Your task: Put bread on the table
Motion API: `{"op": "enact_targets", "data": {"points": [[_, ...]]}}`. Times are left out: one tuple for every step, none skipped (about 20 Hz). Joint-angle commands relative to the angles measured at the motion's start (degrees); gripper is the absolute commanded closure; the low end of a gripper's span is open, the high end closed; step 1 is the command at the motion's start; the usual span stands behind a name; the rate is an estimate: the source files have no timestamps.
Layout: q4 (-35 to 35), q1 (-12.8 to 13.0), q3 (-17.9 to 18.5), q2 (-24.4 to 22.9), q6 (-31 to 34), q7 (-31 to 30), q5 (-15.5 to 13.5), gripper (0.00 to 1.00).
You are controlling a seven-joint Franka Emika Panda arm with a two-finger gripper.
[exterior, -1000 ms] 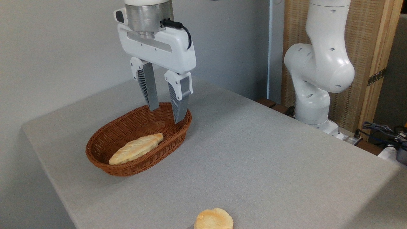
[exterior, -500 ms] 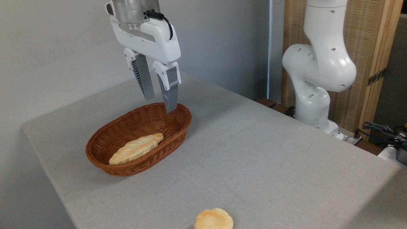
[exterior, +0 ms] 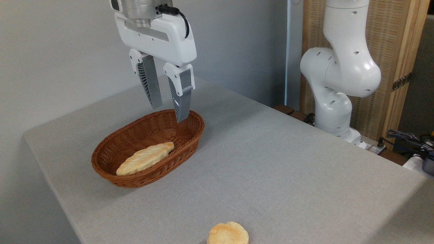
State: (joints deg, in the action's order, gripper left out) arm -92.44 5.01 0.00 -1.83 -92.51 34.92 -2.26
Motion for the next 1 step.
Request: {"op": "enact_targets", "data": {"points": [[2.0, -0.3, -0.2, 1.1, 2.6, 0.5, 0.0, 0.0]]}}
